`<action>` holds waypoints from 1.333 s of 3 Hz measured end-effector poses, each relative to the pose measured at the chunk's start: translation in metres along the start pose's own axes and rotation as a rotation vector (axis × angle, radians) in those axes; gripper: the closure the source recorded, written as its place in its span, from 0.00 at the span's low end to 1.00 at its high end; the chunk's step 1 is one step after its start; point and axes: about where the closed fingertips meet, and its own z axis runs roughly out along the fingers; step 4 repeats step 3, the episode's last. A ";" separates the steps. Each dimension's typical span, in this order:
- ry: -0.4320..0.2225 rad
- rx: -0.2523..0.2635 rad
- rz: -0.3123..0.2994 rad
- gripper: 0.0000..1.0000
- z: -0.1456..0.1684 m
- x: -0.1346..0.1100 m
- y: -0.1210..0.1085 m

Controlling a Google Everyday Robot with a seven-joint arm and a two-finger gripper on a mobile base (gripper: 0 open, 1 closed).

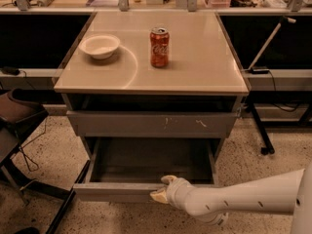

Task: Open middle drawer

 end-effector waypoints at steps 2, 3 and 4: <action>0.000 0.000 0.000 0.00 0.000 0.000 0.000; 0.000 0.000 0.000 0.00 0.000 0.000 0.000; 0.000 0.000 0.000 0.00 0.000 0.000 0.000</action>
Offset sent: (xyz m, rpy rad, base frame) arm 0.0000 0.0000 0.0000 0.0000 0.0000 0.0000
